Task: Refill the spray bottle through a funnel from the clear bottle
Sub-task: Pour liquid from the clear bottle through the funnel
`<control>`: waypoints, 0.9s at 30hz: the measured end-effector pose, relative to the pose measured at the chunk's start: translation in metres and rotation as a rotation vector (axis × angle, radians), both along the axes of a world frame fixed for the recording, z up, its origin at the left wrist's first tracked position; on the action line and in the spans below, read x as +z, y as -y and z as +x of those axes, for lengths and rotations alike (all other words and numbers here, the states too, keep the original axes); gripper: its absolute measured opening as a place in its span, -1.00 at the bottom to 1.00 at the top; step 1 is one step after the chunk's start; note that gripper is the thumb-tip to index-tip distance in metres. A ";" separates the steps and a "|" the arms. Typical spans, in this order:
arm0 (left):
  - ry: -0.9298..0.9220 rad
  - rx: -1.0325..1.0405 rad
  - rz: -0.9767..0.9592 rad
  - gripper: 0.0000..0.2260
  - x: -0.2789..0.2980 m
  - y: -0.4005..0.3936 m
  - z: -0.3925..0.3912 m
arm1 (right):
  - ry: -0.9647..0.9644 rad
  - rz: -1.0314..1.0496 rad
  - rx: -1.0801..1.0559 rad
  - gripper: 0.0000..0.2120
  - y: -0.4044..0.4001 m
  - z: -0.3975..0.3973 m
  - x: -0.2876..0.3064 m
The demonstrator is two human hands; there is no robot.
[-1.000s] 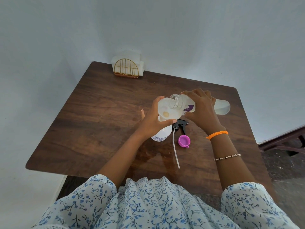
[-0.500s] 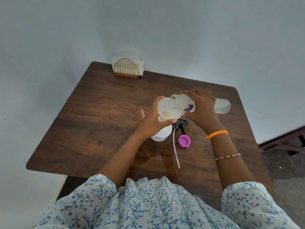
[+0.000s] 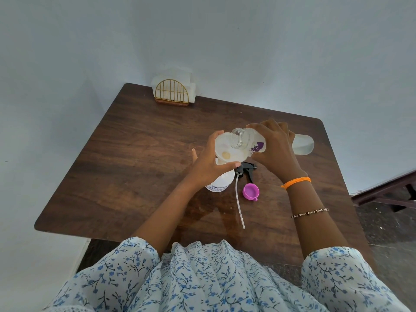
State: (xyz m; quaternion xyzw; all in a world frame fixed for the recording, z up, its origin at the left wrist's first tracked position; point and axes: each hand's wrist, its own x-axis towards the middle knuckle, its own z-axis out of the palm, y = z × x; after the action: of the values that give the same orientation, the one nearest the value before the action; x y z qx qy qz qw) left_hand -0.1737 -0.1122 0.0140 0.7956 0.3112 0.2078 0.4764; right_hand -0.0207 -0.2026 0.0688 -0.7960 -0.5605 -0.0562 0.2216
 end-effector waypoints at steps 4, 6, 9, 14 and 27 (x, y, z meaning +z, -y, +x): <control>0.002 0.000 -0.001 -0.26 -0.001 0.000 0.000 | 0.002 -0.005 -0.006 -0.45 0.000 0.000 0.000; 0.010 -0.004 -0.007 -0.26 -0.001 0.000 0.000 | 0.004 -0.007 -0.007 -0.45 0.000 0.000 -0.001; 0.014 -0.004 -0.011 -0.26 -0.002 -0.001 0.000 | 0.011 -0.008 -0.006 -0.44 -0.001 0.001 0.000; 0.011 -0.007 -0.007 -0.26 -0.002 -0.001 0.001 | 0.001 0.001 -0.004 -0.45 -0.001 0.000 0.001; 0.005 -0.003 -0.018 -0.25 -0.004 -0.003 0.001 | 0.011 0.000 -0.015 -0.45 -0.002 0.000 -0.001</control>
State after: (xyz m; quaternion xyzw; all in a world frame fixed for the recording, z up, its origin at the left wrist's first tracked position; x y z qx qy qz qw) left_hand -0.1722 -0.1094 0.0102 0.7913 0.3105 0.2061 0.4846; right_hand -0.0206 -0.2008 0.0680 -0.7999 -0.5558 -0.0623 0.2178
